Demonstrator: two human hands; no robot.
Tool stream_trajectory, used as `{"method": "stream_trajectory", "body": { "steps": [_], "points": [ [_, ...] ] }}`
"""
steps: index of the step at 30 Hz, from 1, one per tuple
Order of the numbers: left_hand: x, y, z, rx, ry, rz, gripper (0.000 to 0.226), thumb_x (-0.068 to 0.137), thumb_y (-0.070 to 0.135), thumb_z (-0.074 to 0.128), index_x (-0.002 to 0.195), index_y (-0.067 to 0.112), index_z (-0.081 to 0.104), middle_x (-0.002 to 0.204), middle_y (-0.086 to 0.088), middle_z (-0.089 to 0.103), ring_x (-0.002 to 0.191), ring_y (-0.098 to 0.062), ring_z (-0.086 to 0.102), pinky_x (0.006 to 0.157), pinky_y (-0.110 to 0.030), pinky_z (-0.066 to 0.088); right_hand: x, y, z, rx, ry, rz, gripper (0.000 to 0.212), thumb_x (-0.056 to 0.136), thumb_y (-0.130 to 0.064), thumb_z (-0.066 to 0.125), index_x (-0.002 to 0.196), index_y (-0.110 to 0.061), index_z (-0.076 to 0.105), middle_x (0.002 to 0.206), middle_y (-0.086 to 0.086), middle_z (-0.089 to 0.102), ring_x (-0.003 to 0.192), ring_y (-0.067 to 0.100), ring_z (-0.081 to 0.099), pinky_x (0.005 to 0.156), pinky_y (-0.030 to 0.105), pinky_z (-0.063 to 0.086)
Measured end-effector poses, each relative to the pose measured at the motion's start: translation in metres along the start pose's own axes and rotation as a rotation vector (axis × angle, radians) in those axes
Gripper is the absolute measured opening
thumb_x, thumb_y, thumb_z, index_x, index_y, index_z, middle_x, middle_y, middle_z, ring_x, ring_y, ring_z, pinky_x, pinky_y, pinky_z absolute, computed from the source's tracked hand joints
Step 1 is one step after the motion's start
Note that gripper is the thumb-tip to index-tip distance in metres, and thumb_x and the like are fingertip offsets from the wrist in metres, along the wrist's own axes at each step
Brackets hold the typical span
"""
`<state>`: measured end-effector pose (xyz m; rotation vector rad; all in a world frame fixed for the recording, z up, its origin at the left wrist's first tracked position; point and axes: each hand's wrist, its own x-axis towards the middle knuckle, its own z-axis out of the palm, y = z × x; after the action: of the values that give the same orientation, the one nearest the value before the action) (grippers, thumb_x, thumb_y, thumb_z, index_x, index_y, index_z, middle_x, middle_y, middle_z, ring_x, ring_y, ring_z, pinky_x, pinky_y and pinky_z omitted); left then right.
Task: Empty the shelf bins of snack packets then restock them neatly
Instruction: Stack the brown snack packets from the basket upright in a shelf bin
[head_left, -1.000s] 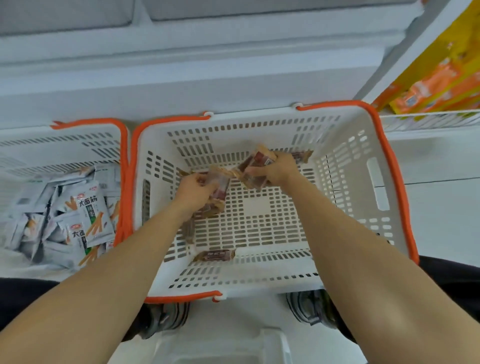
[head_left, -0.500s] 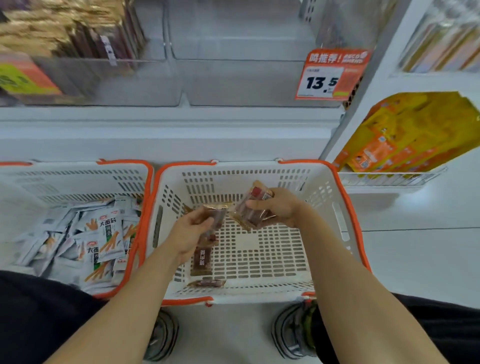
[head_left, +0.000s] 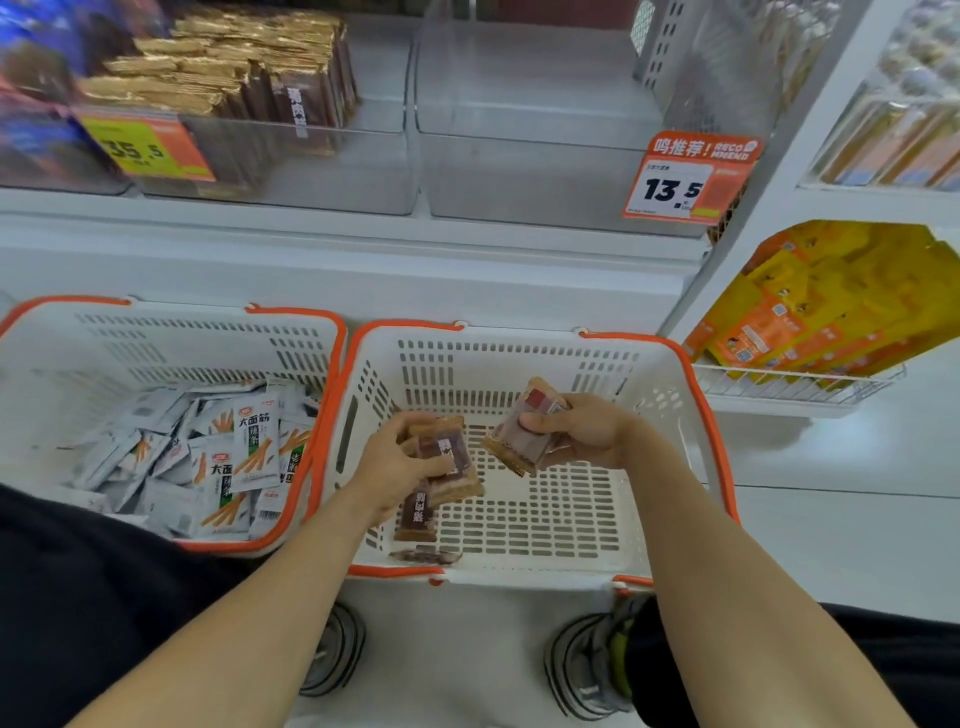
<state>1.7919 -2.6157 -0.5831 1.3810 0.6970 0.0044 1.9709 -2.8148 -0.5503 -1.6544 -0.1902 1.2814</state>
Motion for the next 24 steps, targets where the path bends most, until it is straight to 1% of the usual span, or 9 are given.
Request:
{"method": "stream_trajectory", "body": {
  "steps": [2,6,11,13,15,17,19,21,24],
  "points": [
    [0.0,0.0,0.002,-0.043,0.032,-0.083,0.068,0.07,-0.014,0.081,0.129,0.008,0.056,0.119,-0.006,0.068,0.11,-0.023,0.066,0.071,-0.029,0.058,-0.005,0.003,0.003,-0.02,-0.05,-0.015,0.037,0.094,-0.013,0.068,0.128,0.002,0.061,0.12,0.022,0.069,0.105,0.034,0.069,0.091,0.044,0.059],
    [-0.006,0.003,0.013,-0.203,0.016,-0.201,0.028,0.091,-0.004,0.065,0.119,-0.003,0.066,0.109,-0.019,0.074,0.091,-0.028,0.074,0.072,-0.033,0.061,-0.013,0.008,0.007,-0.066,-0.062,-0.034,0.041,0.088,-0.013,0.075,0.126,-0.003,0.064,0.119,0.019,0.071,0.111,0.037,0.068,0.094,0.049,0.057],
    [-0.005,0.007,0.022,-0.262,-0.099,-0.236,0.03,0.1,0.014,0.058,0.131,0.012,0.06,0.119,-0.015,0.071,0.114,-0.036,0.066,0.101,-0.053,0.051,-0.01,0.014,0.02,-0.038,0.053,-0.053,0.044,0.081,-0.016,0.083,0.122,-0.009,0.068,0.112,0.015,0.074,0.106,0.037,0.07,0.095,0.053,0.056],
    [-0.005,0.01,0.026,-0.299,-0.155,-0.264,0.032,0.1,0.012,0.056,0.132,0.012,0.058,0.123,-0.019,0.069,0.114,-0.038,0.065,0.104,-0.055,0.048,-0.006,0.015,0.026,-0.021,0.101,-0.084,0.038,0.081,-0.017,0.083,0.117,-0.011,0.071,0.111,0.016,0.074,0.104,0.037,0.07,0.095,0.054,0.054],
    [-0.008,0.013,0.029,-0.317,-0.212,-0.294,0.032,0.1,0.006,0.052,0.131,0.008,0.057,0.125,-0.026,0.066,0.113,-0.043,0.062,0.1,-0.052,0.049,-0.006,0.013,0.031,0.012,0.142,-0.143,0.03,0.087,-0.016,0.077,0.116,-0.011,0.071,0.11,0.014,0.075,0.098,0.03,0.072,0.085,0.042,0.06],
    [-0.009,0.013,0.029,-0.308,-0.268,-0.292,0.034,0.098,0.008,0.057,0.132,0.01,0.057,0.126,-0.026,0.065,0.118,-0.046,0.06,0.098,-0.054,0.05,-0.008,0.01,0.033,0.012,0.122,-0.187,0.026,0.093,-0.015,0.071,0.118,-0.011,0.07,0.11,0.011,0.075,0.095,0.026,0.073,0.077,0.032,0.058],
    [-0.01,0.012,0.03,-0.331,-0.244,-0.267,0.043,0.091,0.008,0.066,0.133,0.01,0.056,0.124,-0.024,0.067,0.115,-0.044,0.064,0.09,-0.053,0.057,-0.01,0.008,0.034,0.011,0.044,-0.18,0.023,0.095,-0.015,0.068,0.118,-0.011,0.07,0.112,0.011,0.075,0.101,0.029,0.072,0.086,0.036,0.059],
    [-0.005,0.008,0.031,-0.367,-0.14,-0.25,0.05,0.086,0.001,0.07,0.134,0.004,0.055,0.12,-0.024,0.069,0.101,-0.038,0.07,0.074,-0.045,0.062,-0.01,0.007,0.032,-0.017,0.045,-0.154,0.019,0.096,-0.013,0.067,0.114,-0.008,0.07,0.11,0.013,0.075,0.1,0.029,0.073,0.091,0.041,0.058],
    [0.0,0.004,0.028,-0.375,-0.016,-0.25,0.046,0.086,-0.003,0.07,0.13,0.003,0.058,0.113,-0.022,0.072,0.087,-0.033,0.073,0.065,-0.042,0.062,-0.007,0.005,0.025,-0.048,0.273,-0.167,0.006,0.094,-0.01,0.069,0.099,-0.007,0.071,0.1,0.014,0.076,0.09,0.03,0.074,0.086,0.051,0.06]
  ]
}}
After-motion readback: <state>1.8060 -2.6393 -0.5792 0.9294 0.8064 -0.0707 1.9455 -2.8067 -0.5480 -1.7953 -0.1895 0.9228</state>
